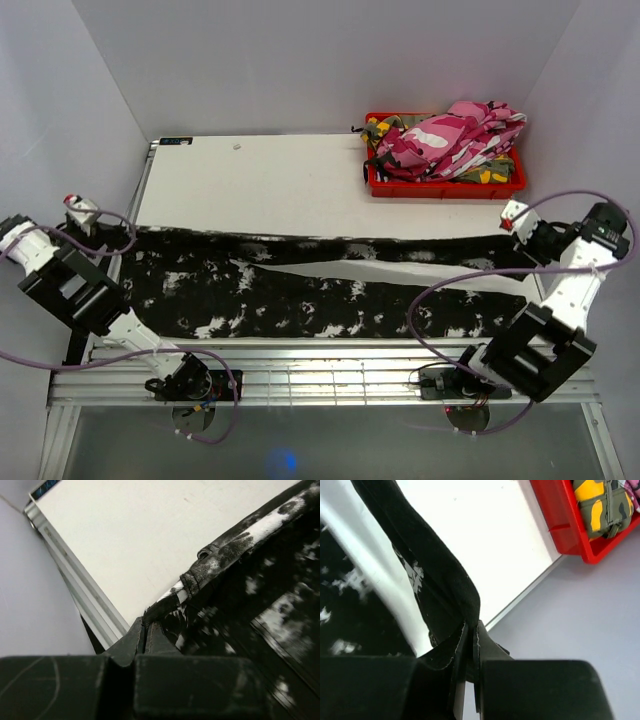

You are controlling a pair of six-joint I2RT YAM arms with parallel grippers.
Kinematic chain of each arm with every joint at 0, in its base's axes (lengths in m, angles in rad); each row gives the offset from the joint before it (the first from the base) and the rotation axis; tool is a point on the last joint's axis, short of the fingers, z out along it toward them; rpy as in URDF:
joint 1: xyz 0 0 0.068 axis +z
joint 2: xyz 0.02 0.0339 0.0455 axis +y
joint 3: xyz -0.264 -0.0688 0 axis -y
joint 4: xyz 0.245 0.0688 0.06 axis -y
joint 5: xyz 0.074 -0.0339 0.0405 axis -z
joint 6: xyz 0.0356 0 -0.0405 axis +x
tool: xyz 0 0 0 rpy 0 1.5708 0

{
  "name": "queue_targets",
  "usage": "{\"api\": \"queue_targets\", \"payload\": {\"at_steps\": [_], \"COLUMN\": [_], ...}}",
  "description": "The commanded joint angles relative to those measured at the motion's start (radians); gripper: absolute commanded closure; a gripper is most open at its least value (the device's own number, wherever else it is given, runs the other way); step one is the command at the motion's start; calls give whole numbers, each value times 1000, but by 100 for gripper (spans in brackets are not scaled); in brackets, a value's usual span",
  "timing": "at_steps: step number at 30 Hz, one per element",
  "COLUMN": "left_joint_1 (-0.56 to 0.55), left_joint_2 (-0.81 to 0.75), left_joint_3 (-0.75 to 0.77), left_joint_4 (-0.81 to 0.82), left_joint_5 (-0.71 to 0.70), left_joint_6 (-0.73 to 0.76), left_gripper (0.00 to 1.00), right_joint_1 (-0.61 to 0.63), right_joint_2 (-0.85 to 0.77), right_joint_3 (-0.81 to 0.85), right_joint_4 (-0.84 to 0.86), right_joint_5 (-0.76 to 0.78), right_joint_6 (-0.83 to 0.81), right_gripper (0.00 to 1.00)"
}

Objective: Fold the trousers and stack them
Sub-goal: Fold the trousers

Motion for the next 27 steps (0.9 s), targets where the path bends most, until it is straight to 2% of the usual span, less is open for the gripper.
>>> {"api": "queue_targets", "payload": {"at_steps": [1,4,5,8,13,18,21,24,25,27], "left_joint_1": [167,265,308,383,461,463,432,350,290,230], "left_joint_2": [-63,-91,-106,-113,-59,-77,-155,-218,-234,-237], "left_joint_3": [-68,-205,-247,-373,-404,-525,-649,-727,-734,-725], "left_joint_4": [-226,-232,-230,-230,-216,-92,38,156,201,232], "left_joint_5": [17,-46,-128,-283,-412,-546,-601,-610,-615,-612], "left_joint_6": [356,462,564,709,775,795,771,635,535,432], "left_gripper": [100,100,100,100,100,100,100,100,100,100], "right_joint_1": [-104,-192,-236,-329,-454,-467,-459,-407,-369,-323], "right_joint_2": [-118,-162,-173,-161,-110,-158,-202,-192,-164,-127], "right_joint_3": [-82,-156,-176,-231,-308,-520,-645,-678,-659,-619], "right_joint_4": [-79,-163,-170,-219,-240,-96,17,111,122,140], "right_joint_5": [-30,-1,6,67,180,234,266,269,265,265], "right_joint_6": [-273,-399,-467,-605,-777,-863,-883,-797,-724,-626], "right_gripper": [92,92,92,92,92,92,92,92,92,92]}}
